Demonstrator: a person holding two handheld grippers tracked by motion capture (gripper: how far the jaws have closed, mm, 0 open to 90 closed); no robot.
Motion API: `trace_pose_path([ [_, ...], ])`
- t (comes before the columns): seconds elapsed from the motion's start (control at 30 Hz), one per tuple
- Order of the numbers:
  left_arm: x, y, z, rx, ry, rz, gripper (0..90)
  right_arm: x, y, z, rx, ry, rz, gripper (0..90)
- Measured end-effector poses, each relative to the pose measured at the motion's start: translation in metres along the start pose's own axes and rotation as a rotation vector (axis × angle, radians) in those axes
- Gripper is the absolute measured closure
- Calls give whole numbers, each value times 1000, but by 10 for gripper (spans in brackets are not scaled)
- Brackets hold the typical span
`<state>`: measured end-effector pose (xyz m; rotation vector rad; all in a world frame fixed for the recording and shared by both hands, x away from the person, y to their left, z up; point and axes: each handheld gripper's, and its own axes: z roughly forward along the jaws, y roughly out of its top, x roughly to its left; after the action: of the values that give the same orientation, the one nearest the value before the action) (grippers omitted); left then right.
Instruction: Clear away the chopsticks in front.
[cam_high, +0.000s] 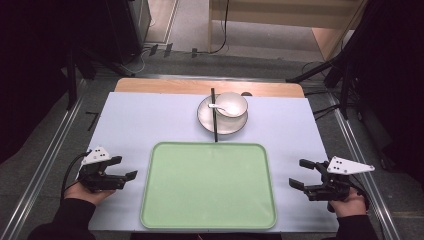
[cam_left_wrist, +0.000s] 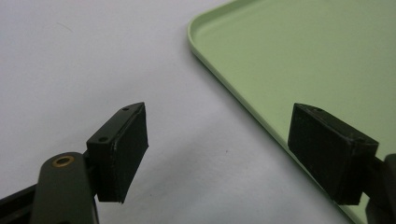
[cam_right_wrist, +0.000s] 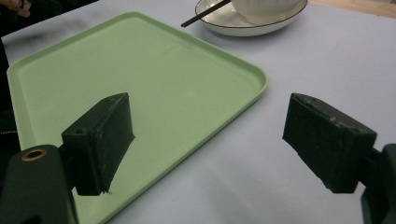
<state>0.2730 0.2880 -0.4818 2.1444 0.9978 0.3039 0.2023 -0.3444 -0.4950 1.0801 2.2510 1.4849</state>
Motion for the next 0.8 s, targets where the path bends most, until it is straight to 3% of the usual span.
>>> trace_pose_path([
  [0.37, 2, -1, -1, -7, -14, 5, 262, 1, 1, 0, 3, 2, -6, 165],
  [0.63, 3, 0, -1, 3, -34, -35, 252, 1, 0, 0, 5, 2, -2, 165],
  [0.8, 1, 2, 0, 26, -11, -44, 204, 1, 1, 1, 2, 5, -5, 165],
])
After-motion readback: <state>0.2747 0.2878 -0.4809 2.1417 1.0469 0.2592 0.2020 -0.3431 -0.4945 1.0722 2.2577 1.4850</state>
